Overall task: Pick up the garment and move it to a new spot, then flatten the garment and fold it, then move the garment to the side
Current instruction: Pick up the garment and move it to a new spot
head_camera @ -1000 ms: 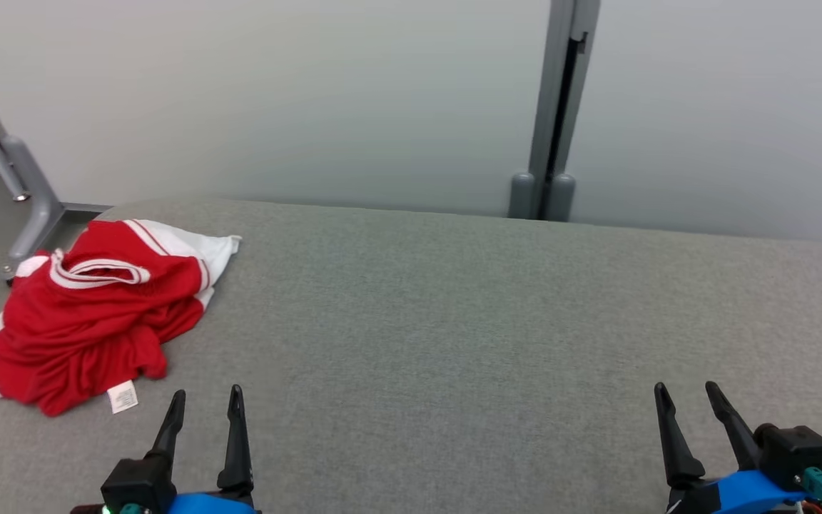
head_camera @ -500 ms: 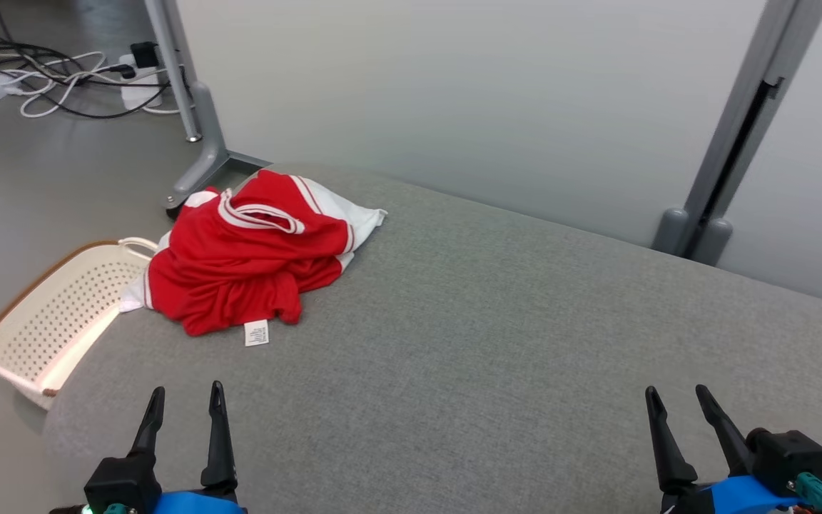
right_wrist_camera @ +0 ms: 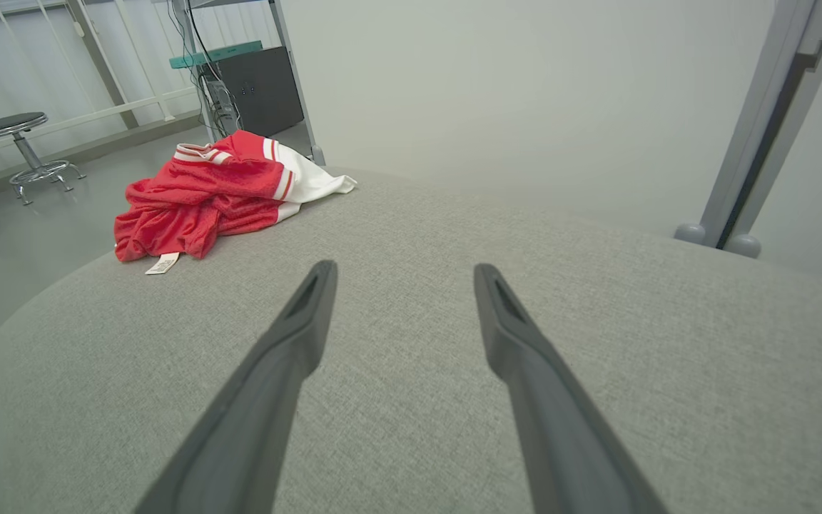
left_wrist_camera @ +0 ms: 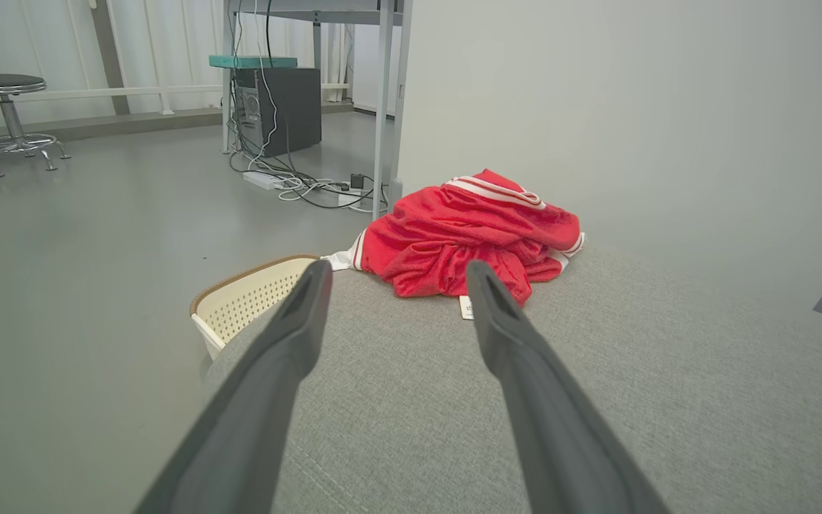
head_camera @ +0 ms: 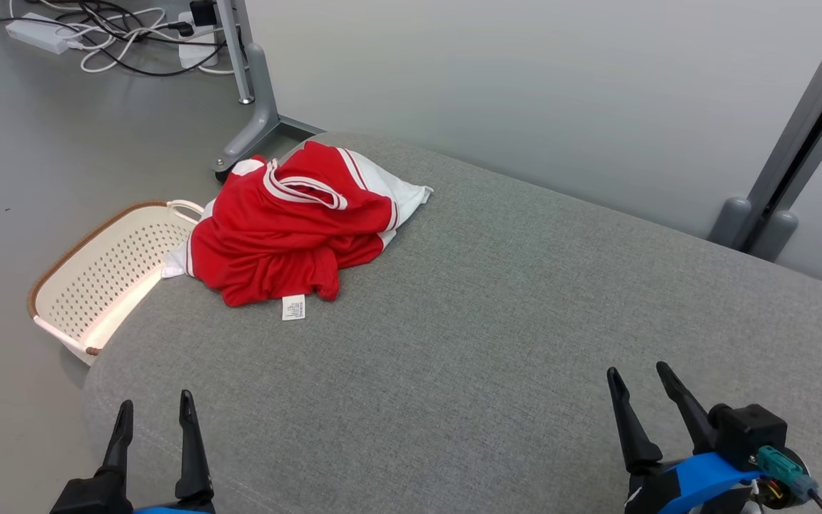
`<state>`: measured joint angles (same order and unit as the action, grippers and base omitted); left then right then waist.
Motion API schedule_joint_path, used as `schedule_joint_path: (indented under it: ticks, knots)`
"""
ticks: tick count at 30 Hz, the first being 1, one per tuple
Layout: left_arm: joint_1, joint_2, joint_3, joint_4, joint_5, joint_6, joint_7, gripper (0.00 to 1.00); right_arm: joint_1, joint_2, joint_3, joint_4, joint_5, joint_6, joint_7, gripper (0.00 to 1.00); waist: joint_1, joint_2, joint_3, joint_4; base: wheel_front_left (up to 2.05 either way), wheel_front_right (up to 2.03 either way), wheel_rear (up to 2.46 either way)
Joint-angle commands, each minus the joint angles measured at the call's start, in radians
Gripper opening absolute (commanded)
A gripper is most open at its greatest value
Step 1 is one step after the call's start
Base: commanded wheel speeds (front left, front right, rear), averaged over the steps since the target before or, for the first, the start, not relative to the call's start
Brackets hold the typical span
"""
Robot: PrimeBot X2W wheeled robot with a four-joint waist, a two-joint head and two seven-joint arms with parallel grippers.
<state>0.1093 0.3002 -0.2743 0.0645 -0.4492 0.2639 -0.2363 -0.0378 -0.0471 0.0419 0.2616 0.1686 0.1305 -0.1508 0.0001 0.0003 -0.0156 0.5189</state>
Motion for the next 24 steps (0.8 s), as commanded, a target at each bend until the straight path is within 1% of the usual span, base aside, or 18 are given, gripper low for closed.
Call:
schedule_joint_path:
  ticks: [1,7,11,13,16,17,18,20,24]
  knots:
    - [0.01,0.0,0.005,-0.007,-0.004,0.006,-0.006,1.0,-0.013,-0.006,0.003,0.005,-0.003,0.0,-0.003,1.0,-0.0001,-0.0003,0.001,0.001,0.0,0.0,0.0]
    - [0.021,0.002,0.01,-0.019,-0.008,0.014,-0.003,1.0,-0.02,-0.006,0.01,0.018,-0.004,0.0,-0.008,1.0,-0.0001,-0.0003,0.0,0.0,0.0,0.0,0.0]
    - [-0.008,0.017,0.015,-0.047,-0.015,0.008,0.02,1.0,-0.019,-0.006,0.008,0.022,-0.005,0.0,-0.008,1.0,-0.0001,-0.0003,0.0,0.0,0.0,0.0,0.0]
    - [-0.037,0.032,0.027,-0.078,-0.029,0.0,0.049,1.0,-0.019,-0.006,0.007,0.022,-0.004,0.0,-0.01,1.0,-0.0001,-0.0003,0.001,0.0,0.0,0.0,0.0]
    - [-0.099,0.078,0.041,-0.121,-0.054,-0.018,0.143,1.0,-0.015,-0.006,0.004,0.023,0.002,0.0,-0.013,1.0,-0.0001,-0.0003,0.002,0.0,0.0,0.0,0.0]
    - [-0.161,0.116,0.047,-0.148,-0.068,-0.034,0.227,1.0,-0.009,-0.006,0.001,0.023,0.005,0.0,-0.015,1.0,-0.0001,-0.0003,0.003,0.0,0.0,0.0,0.0]
    - [-0.196,0.133,0.052,-0.156,-0.079,-0.042,0.271,1.0,-0.005,-0.006,-0.001,0.023,0.007,0.0,-0.017,1.0,-0.0001,-0.0003,0.004,0.0,0.0,0.0,0.0]
    - [-0.267,0.168,0.054,-0.152,-0.099,-0.056,0.364,1.0,0.002,-0.006,-0.006,0.019,0.009,0.0,-0.021,1.0,-0.0001,-0.0003,0.005,0.0,0.0,0.0,0.0]
    - [-0.442,0.201,0.046,-0.086,-0.159,-0.094,0.539,1.0,0.019,-0.006,-0.023,0.0,0.009,0.0,-0.021,1.0,-0.0001,-0.0003,0.017,-0.003,0.0,0.0,0.0]
